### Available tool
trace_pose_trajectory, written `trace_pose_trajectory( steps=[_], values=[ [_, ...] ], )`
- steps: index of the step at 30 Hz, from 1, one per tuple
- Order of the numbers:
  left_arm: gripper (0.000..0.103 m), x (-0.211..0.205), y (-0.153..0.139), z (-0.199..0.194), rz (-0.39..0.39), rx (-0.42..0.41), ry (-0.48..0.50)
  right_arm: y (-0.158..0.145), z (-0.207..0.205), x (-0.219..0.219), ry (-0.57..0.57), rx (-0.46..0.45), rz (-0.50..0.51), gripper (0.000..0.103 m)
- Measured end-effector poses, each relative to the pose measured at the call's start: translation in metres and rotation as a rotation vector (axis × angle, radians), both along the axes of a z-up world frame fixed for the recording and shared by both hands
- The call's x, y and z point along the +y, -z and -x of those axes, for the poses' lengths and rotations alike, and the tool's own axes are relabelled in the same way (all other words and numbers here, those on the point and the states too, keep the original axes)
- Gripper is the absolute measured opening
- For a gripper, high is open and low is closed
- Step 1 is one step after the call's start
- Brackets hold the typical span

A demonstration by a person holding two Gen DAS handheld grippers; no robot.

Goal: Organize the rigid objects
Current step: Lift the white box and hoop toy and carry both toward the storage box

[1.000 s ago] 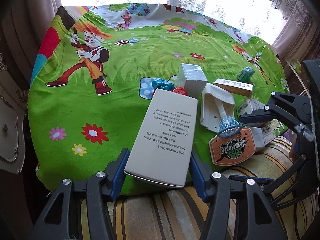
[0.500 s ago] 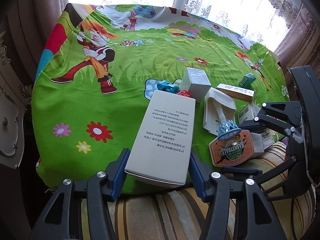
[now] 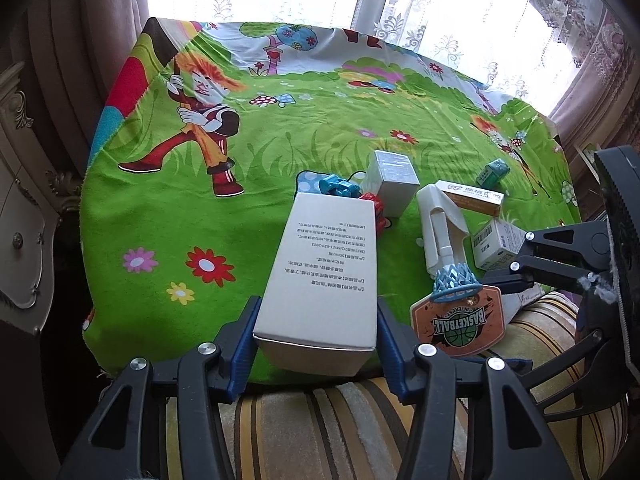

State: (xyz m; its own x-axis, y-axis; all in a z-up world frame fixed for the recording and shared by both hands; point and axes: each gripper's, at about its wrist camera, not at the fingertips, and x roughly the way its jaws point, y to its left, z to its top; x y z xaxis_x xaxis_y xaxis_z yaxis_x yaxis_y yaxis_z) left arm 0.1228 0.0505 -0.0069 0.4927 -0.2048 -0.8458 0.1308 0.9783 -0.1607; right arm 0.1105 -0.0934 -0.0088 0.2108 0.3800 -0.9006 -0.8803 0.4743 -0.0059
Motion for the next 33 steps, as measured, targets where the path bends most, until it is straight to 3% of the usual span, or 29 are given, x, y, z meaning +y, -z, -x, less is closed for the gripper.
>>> trace_pose_trajectory(
  steps=[18,25,33],
  values=[
    [0.052,0.005,-0.013,0.021,0.037,-0.034,-0.033,-0.028,0.028,-0.020,0.008,0.059,-0.133,0.054],
    [0.052,0.001,-0.017,0.028,0.042,-0.035,-0.028,-0.025,0.027,-0.030,0.028,0.206,-0.170,0.051],
    [0.052,0.000,-0.023,0.037,0.054,-0.045,-0.031,-0.034,0.034,-0.039,0.041,0.244,-0.221,0.050]
  ],
)
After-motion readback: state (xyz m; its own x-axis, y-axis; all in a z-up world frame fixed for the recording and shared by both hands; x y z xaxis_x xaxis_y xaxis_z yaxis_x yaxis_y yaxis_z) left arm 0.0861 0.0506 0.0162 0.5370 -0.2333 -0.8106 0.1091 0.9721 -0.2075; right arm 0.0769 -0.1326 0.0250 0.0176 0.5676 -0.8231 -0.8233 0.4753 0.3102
